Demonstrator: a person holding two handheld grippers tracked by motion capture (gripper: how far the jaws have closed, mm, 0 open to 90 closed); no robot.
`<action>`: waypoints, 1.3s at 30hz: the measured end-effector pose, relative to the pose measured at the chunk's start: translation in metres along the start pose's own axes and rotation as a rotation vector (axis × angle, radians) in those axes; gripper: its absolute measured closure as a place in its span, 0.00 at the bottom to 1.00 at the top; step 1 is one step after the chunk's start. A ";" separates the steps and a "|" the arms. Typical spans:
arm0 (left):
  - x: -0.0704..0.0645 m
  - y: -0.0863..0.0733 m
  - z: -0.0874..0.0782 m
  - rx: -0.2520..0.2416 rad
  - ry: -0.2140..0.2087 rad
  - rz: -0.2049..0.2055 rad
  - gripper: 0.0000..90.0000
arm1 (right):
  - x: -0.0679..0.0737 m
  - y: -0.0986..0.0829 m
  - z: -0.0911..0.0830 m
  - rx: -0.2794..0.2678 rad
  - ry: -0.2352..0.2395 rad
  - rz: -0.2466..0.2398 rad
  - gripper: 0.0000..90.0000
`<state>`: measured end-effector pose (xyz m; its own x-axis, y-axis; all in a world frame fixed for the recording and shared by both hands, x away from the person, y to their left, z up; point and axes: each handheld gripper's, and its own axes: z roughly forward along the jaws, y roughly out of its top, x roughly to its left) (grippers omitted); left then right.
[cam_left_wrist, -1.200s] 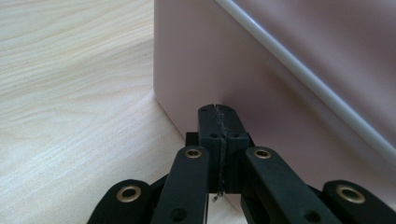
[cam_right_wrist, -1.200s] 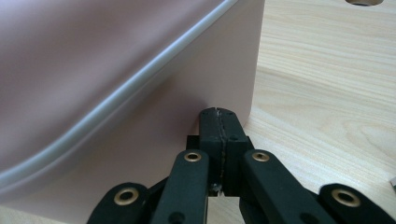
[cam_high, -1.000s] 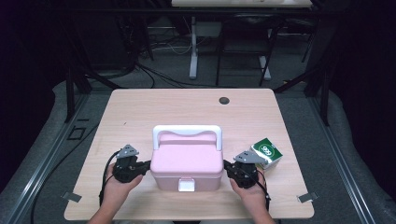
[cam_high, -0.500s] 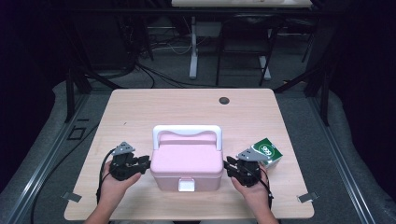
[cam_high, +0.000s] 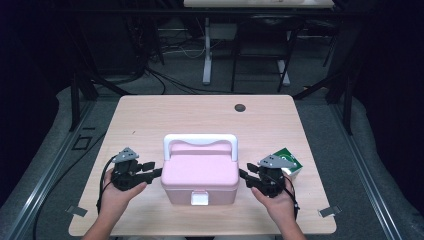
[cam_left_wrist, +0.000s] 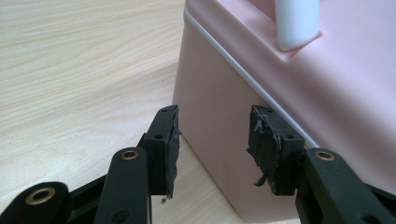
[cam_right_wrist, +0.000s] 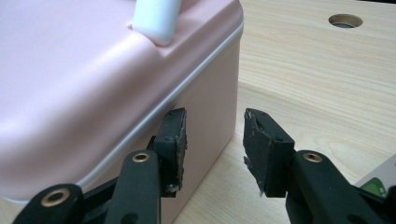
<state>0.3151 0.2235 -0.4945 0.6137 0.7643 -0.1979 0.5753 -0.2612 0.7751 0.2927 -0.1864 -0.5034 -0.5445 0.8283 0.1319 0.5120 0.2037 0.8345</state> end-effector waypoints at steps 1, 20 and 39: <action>0.000 0.001 -0.001 0.008 0.007 0.017 0.58 | 0.000 0.001 -0.001 0.006 0.003 -0.002 0.66; -0.006 0.041 -0.033 0.054 -0.063 0.057 0.58 | 0.002 0.049 -0.029 0.101 0.079 -0.091 0.65; -0.007 0.074 -0.020 0.111 -0.122 0.097 0.58 | -0.006 0.088 -0.016 0.159 0.247 -0.113 0.65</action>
<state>0.3428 0.2110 -0.4238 0.7260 0.6572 -0.2023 0.5625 -0.3983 0.7245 0.3307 -0.1821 -0.4229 -0.7389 0.6479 0.1849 0.5258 0.3830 0.7595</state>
